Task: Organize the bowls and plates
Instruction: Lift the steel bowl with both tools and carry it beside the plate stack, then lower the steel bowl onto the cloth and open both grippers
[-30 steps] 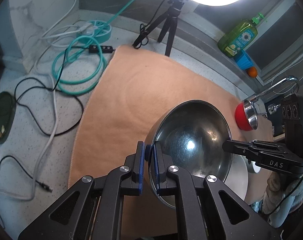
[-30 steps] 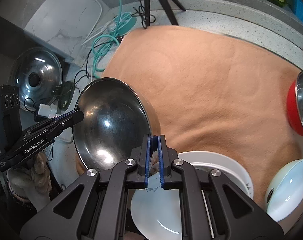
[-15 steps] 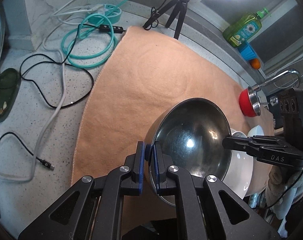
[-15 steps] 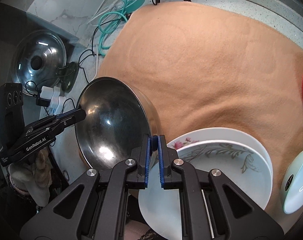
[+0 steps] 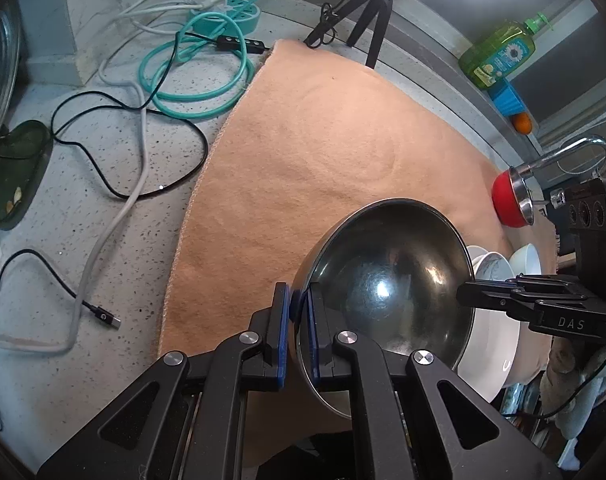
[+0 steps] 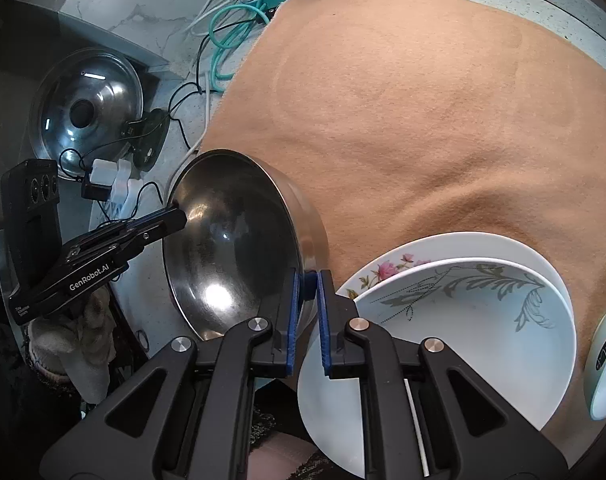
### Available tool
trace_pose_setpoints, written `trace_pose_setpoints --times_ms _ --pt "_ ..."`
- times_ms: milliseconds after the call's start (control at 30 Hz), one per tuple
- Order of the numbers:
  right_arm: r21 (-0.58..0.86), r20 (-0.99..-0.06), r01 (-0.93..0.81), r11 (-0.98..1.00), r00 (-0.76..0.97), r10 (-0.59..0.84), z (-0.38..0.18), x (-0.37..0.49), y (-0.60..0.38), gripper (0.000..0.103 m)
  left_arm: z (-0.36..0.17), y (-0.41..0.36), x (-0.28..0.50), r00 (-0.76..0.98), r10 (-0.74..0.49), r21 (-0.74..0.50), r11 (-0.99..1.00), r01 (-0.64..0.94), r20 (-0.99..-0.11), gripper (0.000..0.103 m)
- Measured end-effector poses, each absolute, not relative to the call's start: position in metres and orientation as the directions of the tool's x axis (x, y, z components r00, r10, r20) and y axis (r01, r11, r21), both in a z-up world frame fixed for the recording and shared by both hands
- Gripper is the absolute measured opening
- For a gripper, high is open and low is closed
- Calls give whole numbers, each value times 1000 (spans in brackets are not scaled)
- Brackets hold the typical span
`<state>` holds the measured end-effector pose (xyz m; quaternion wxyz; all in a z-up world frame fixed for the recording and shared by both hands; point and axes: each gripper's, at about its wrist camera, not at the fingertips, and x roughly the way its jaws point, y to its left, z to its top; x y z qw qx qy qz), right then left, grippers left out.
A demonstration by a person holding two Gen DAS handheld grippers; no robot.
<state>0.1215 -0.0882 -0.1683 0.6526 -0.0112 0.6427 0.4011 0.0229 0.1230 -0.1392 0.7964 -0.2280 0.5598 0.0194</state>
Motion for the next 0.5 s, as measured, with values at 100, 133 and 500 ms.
trace_pose_setpoints --times_ms 100,133,500 --pt "490 -854 -543 682 -142 500 -168 121 -87 10 -139 123 23 375 -229 -346 895 -282 -898 7" --pt "485 -856 -548 681 -139 498 -168 121 -86 12 -139 123 23 377 -230 -347 894 -282 -897 7" --pt "403 -862 -611 682 -3 506 -146 120 -95 45 -135 117 24 398 -201 -324 907 -269 -895 13"
